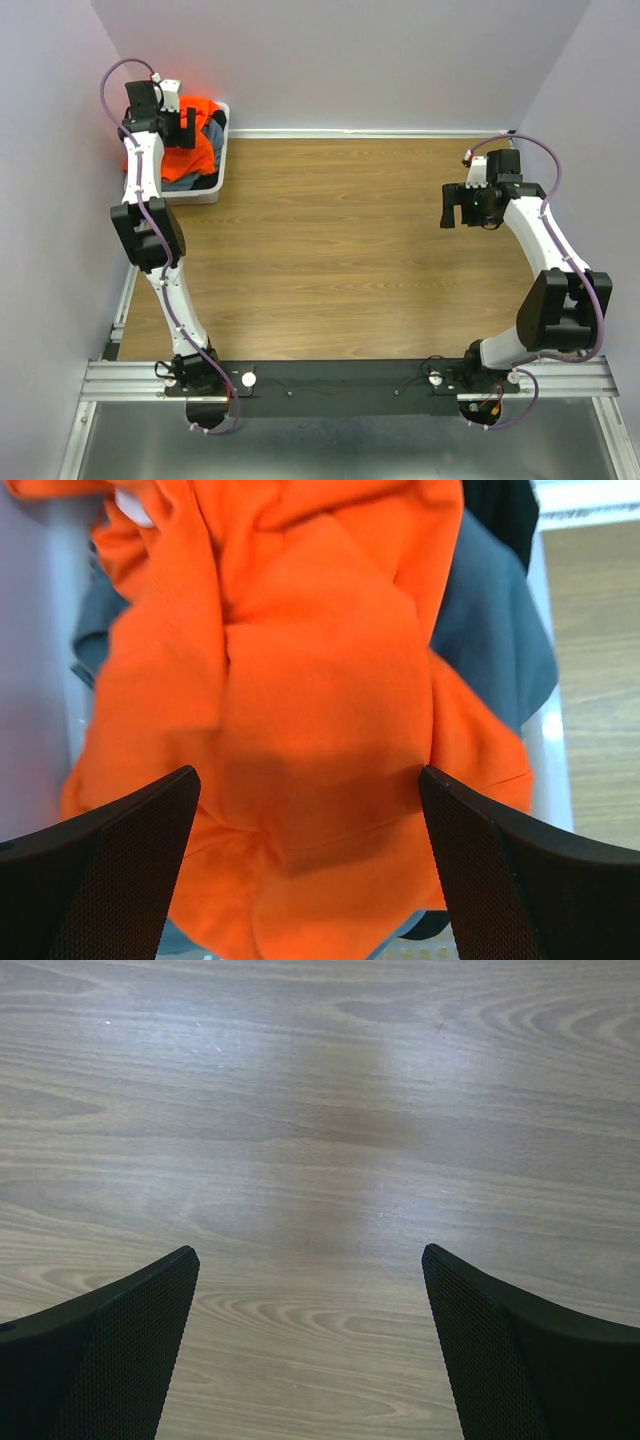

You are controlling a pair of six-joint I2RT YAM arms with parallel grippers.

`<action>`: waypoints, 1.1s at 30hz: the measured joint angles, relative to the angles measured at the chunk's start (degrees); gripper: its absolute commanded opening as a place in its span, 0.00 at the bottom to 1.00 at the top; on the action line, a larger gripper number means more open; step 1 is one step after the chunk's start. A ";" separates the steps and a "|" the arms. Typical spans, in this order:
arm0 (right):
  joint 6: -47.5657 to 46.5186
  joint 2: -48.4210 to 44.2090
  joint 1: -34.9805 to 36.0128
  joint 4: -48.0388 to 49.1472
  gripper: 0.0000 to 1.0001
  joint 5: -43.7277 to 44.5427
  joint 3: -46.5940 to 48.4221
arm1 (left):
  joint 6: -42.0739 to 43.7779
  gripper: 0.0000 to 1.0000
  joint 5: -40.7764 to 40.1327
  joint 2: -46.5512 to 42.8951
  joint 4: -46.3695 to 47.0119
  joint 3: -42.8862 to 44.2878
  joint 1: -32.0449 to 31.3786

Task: Fold and stack the t-shirts
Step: Grab crumpled tshirt from bin with the left arm, then move the tshirt to the center of the board

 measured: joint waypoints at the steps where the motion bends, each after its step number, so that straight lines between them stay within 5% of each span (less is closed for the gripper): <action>1: 0.00 0.39 0.00 0.00 1.00 0.00 0.00 | 0.13 0.97 0.00 0.15 -0.02 -0.15 0.02; 7: 0.02 2.16 0.00 -0.02 1.00 0.00 0.00 | 1.29 0.42 0.44 2.49 -0.68 1.14 0.11; 9: 0.02 2.36 0.00 -0.02 1.00 0.00 0.00 | 1.07 0.13 0.72 3.48 -0.98 2.80 0.11; 11: 0.02 2.36 0.00 0.00 1.00 0.02 0.00 | 1.14 0.00 1.29 4.02 -1.36 4.37 0.11; 18: 0.04 2.34 0.00 -0.02 1.00 0.61 0.09 | 1.11 0.00 6.67 2.47 -1.90 9.35 0.15; 24: 0.74 1.31 0.00 -0.02 1.00 0.94 0.24 | 3.06 0.00 11.08 -8.57 -0.55 7.52 -1.79; 33: 2.16 -0.24 0.00 -0.07 1.00 0.92 1.16 | 6.78 0.00 16.26 -31.47 7.15 7.58 -20.81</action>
